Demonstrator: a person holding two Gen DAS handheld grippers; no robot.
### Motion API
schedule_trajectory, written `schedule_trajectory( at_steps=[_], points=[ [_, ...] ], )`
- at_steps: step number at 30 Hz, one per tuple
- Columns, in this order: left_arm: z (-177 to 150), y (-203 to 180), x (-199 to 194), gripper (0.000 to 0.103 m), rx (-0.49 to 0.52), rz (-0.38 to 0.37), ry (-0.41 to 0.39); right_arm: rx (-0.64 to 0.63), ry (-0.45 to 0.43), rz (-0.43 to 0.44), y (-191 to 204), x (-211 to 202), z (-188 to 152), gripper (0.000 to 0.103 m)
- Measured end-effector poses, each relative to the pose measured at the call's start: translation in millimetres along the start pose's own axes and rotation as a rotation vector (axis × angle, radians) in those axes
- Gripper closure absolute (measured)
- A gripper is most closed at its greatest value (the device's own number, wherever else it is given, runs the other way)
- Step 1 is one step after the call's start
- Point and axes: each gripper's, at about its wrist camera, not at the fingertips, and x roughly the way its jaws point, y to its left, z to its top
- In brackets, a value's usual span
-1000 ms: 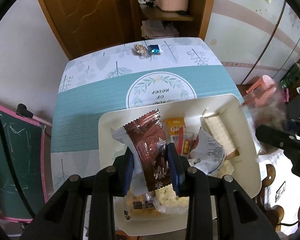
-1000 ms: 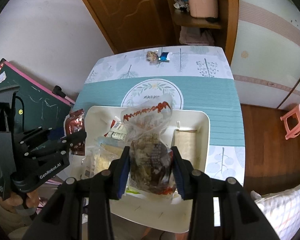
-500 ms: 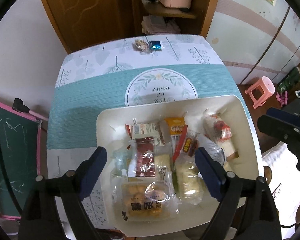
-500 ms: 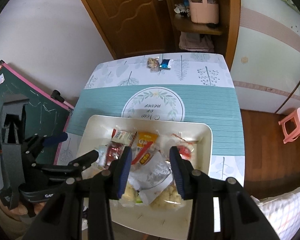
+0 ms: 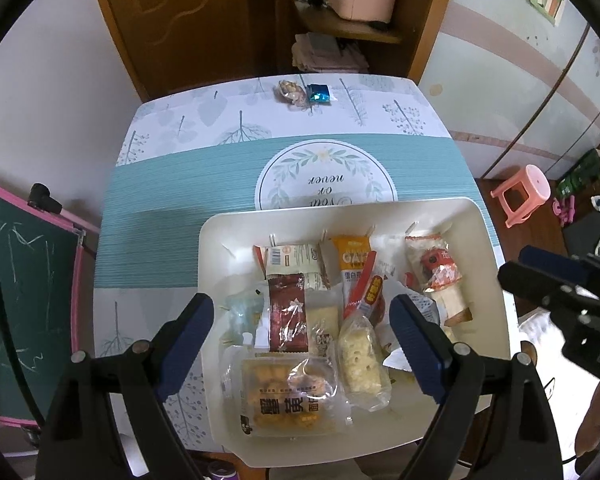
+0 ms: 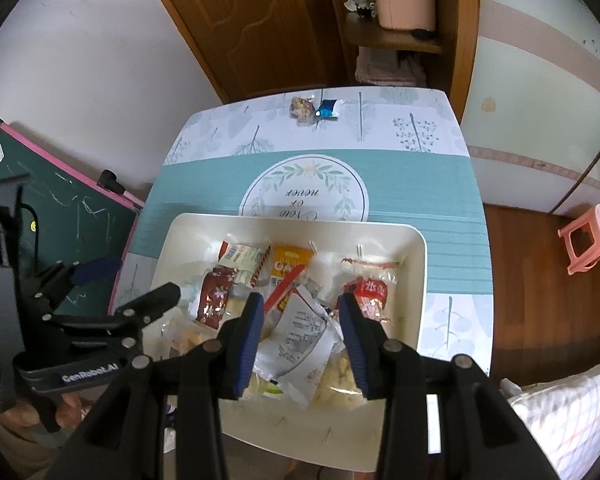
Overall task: Organize snacks
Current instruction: 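Move both open tools away from the tray toward the blue packet and nut bag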
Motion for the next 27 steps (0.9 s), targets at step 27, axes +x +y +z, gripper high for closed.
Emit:
schedule_trajectory(
  at_steps=[27],
  points=[
    [28.8,1.2,20.8,0.004,0.007,-0.047,0.030,0.036,0.082,0.001,-8.8,37.6,15.0,0.047]
  ],
)
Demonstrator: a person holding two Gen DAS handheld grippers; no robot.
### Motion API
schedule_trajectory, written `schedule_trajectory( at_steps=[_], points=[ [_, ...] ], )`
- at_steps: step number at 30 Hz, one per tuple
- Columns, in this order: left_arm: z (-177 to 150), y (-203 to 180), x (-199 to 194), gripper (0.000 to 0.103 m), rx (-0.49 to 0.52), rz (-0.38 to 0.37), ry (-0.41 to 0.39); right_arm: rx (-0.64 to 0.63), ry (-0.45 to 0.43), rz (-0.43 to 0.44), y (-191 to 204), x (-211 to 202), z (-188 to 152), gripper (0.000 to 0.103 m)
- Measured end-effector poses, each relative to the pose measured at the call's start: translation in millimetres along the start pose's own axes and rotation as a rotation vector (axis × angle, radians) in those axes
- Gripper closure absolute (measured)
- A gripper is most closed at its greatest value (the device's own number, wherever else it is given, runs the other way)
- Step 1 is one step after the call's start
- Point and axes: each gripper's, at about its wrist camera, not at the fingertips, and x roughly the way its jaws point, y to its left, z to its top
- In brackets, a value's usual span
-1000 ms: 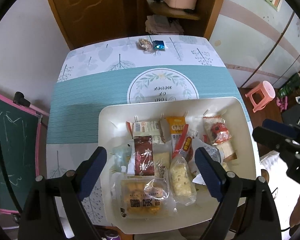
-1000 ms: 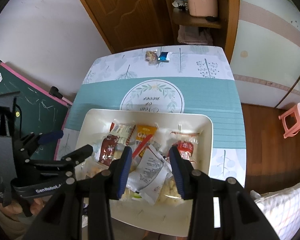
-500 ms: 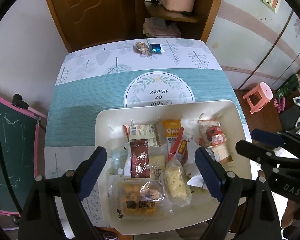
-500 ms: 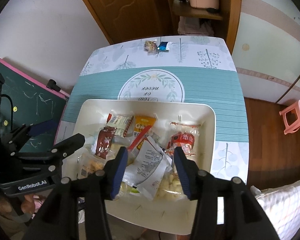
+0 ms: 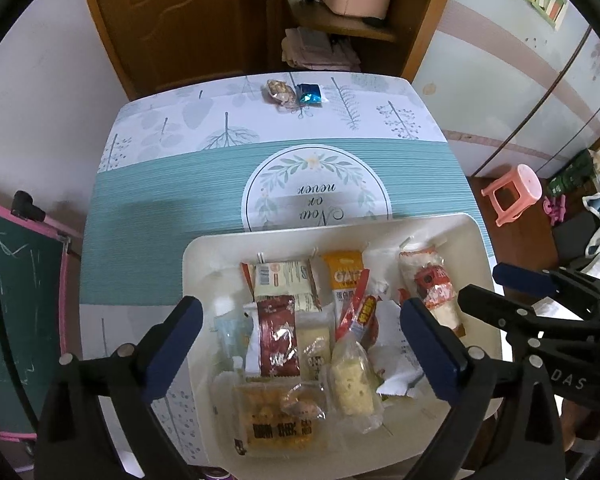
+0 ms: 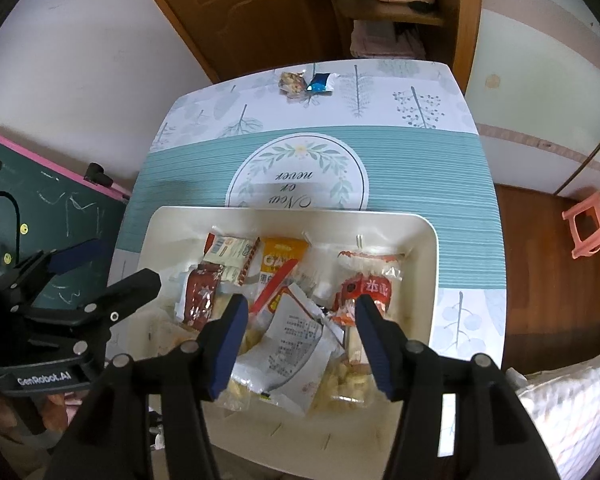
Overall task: Organize snacks
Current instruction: 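Move both open tools away from the tray toward the blue packet and nut bag, then grasp the small clear nut bag with the left tool while the right tool grasps the blue packet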
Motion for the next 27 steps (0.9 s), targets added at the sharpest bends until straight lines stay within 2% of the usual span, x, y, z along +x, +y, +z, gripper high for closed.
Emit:
schedule_trajectory(
  at_steps=[5,11,20,24,27],
  points=[
    [19.2,0.9,8.1,0.004,0.040,0.009,0.010,0.009,0.005,-0.006,-3.6,7.0,14.7,0.047],
    [69.5,5.7,3.0,0.004,0.118,0.038,-0.036,0.003,-0.018,-0.027,-10.1,2.9,52.2,0.047],
    [181.6,21.0,2.2,0.004,0.148,0.091,-0.123,-0.021,-0.103,-0.082,-18.4,-11.4,152.6,0.047],
    [224.5,26.4,22.4,0.004,0.146,0.124,-0.133,-0.011,-0.120,-0.093,-22.6,-3.8,203.6,0.047],
    [257.4,35.0,56.1,0.004,0.117,0.138,-0.109,0.010,-0.115,-0.089,-27.3,11.3,236.2,0.047]
  ],
)
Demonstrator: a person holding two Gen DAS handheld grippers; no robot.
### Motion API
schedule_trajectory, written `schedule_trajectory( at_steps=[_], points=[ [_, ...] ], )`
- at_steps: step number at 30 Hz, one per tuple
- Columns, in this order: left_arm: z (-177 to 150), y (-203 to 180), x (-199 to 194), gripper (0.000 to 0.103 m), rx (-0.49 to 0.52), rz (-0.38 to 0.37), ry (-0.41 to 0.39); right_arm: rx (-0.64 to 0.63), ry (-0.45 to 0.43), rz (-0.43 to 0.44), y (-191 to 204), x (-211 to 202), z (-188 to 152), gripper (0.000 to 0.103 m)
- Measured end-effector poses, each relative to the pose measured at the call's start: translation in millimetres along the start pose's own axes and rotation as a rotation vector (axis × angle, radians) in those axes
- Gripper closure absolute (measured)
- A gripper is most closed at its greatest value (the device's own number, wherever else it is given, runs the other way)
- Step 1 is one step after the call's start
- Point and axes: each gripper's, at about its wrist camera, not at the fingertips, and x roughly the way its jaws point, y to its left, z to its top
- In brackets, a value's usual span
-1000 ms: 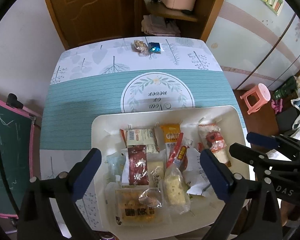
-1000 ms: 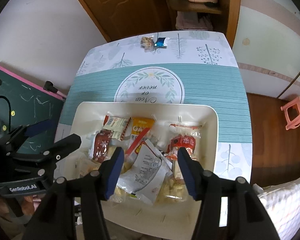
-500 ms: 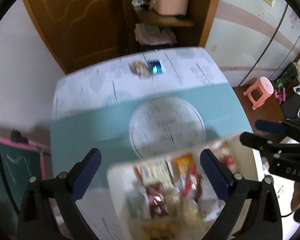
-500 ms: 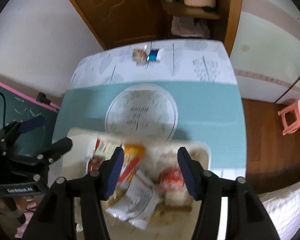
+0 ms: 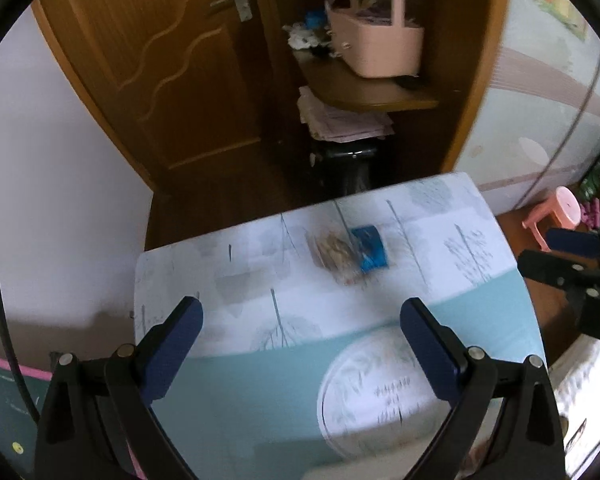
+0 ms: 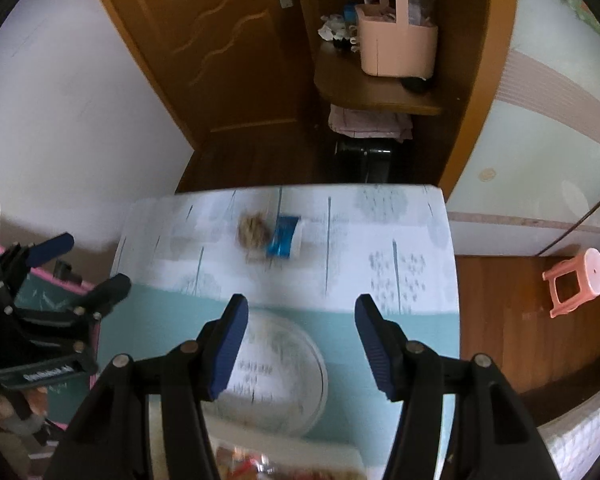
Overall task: Organize snacks
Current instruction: 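Grasp the small clear nut bag with the left tool while the right tool grasps the blue packet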
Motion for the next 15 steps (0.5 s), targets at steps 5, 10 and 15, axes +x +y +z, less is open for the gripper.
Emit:
schedule_trajectory(
  at_steps=[5,10,15],
  points=[
    [23.3,8.4,66.7,0.004,-0.069,-0.041,0.055,0.039,0.054,0.021,-1.1,52.9,36.7,0.047],
    [24.8,11.9,135.8,0.008,-0.122,-0.090,0.127,0.091,0.130,0.030,-5.8,121.1,53.0,0.047],
    [20.2,12.5,181.0,0.011,-0.152,-0.120,0.149,0.171,0.184,0.040,-12.1,178.4,58.1,0.047]
  ],
)
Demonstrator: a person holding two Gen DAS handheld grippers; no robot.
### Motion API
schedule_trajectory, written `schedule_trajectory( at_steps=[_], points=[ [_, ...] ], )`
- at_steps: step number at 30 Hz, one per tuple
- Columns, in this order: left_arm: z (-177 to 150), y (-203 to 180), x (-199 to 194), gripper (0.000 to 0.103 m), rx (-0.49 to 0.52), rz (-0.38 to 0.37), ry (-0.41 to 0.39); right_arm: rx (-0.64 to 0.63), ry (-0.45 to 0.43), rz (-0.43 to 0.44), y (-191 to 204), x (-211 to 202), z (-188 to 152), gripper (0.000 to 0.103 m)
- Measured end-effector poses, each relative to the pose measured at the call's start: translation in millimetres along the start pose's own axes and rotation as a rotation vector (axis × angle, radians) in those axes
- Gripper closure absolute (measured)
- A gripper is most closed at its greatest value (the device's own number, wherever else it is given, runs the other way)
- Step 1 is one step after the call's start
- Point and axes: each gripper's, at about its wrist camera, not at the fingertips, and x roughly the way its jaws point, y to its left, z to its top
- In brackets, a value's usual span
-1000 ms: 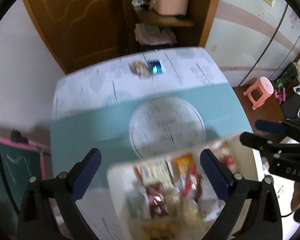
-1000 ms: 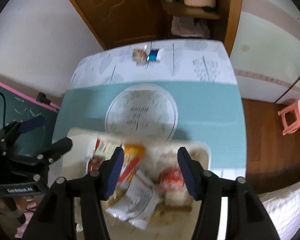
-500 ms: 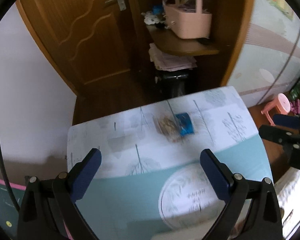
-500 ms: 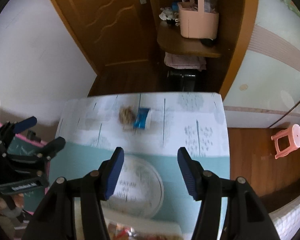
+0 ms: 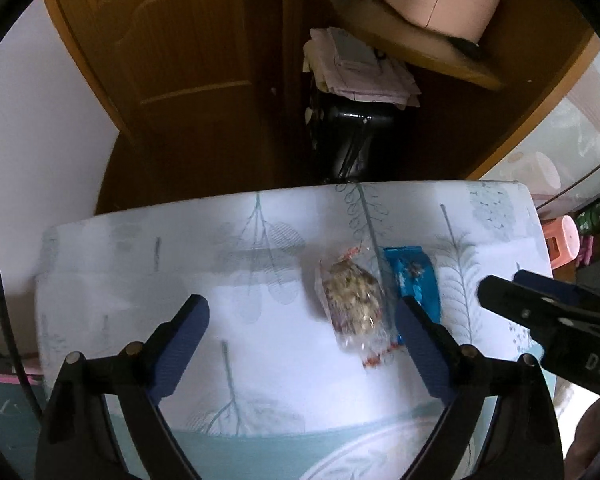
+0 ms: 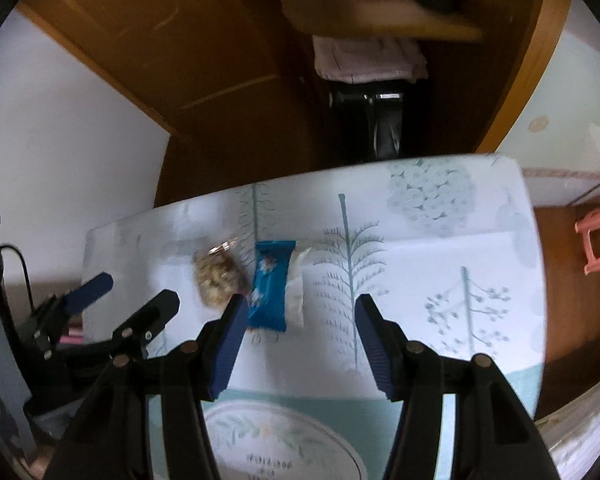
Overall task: Organize snacks
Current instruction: 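Grasp the small clear nut bag with the left tool while the right tool grasps the blue packet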
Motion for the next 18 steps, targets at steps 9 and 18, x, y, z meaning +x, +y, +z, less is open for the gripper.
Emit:
schedule_trajectory(
  at_steps=[9,18],
  points=[
    [-4.6,-0.6,44.6,0.020,-0.019,-0.054,0.028,0.124,0.063,0.083,-6.8,52.9,19.6,0.047],
    [-17.0,-12.8,40.8,0.059,0.024,-0.134,-0.023,0.094,0.097,0.034,12.6,69.0,21.2,0.047]
  ],
)
